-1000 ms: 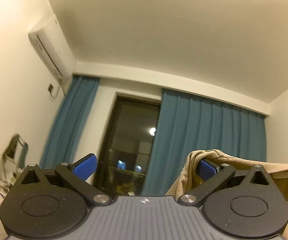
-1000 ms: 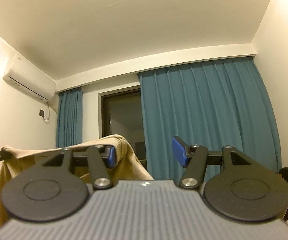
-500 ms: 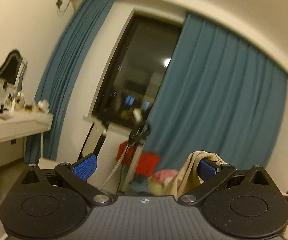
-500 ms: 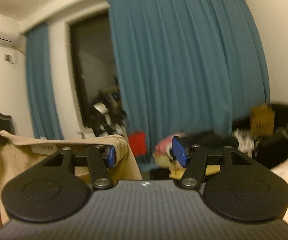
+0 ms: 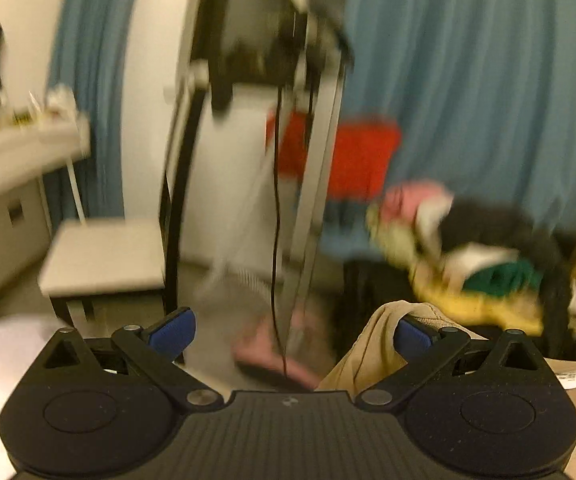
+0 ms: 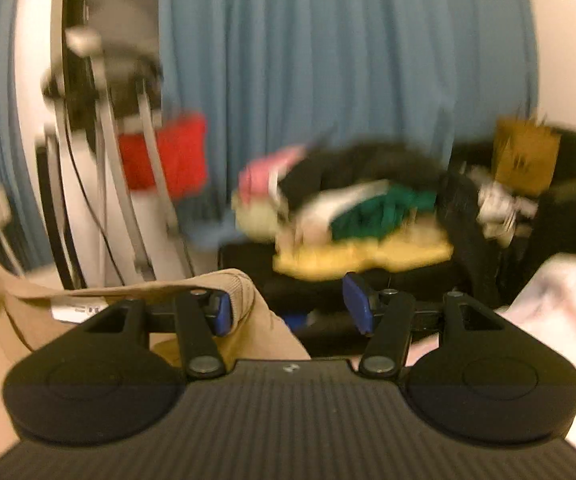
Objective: Fold clothes
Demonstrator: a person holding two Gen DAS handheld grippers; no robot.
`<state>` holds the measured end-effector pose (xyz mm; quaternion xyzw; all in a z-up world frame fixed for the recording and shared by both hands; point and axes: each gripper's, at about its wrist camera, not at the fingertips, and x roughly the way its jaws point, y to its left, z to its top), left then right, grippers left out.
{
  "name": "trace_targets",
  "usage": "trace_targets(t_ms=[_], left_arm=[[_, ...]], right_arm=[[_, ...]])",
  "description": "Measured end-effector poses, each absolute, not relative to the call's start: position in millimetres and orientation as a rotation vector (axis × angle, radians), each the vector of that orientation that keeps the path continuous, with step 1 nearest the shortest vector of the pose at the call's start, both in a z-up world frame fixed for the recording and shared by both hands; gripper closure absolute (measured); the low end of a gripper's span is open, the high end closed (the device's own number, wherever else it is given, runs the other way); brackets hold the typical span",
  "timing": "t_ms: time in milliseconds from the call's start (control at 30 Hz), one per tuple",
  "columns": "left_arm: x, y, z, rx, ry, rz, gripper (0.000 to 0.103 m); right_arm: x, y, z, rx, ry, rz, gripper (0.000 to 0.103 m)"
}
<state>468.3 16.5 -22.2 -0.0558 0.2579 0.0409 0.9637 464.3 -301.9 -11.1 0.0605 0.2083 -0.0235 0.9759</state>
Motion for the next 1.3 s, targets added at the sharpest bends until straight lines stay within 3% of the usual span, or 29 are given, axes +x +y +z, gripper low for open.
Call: trace_targets(t_ms=[133, 233, 400, 767, 1033, 1300], left_arm=[[504.4, 27.1, -66.8, -0.073, 0.694, 0.040, 0.001], [531.4, 35.1, -100.3, -0.043, 0.822, 0.007, 0.002], [556.4, 46.6, -135.1, 0.002, 0.975, -0.040, 0.000], [304.1, 40.8, -3.1, -0.069, 0.711, -0.105, 0.000], [121.4, 78.0, 12.5, -0.230, 0.635, -0.127, 0.000], [64.9, 100.1, 8.1, -0.227, 0.624, -0.107, 0.001]], right_arm=[[506.9, -297.7, -66.2, 0.106, 0.676, 0.020, 0.045], [513.0, -282.6, -76.3, 0.059, 0.821, 0.116, 0.045], [486.8, -275.4, -54.2, 0.120, 0.819, 0.185, 0.045], [285.7, -260.0, 30.4, 0.163, 0.565, 0.151, 0.045], [100.5, -240.9, 61.4, 0.248, 0.464, 0.184, 0.045], [13.3, -240.3, 42.3, 0.271, 0.338, 0.180, 0.044]])
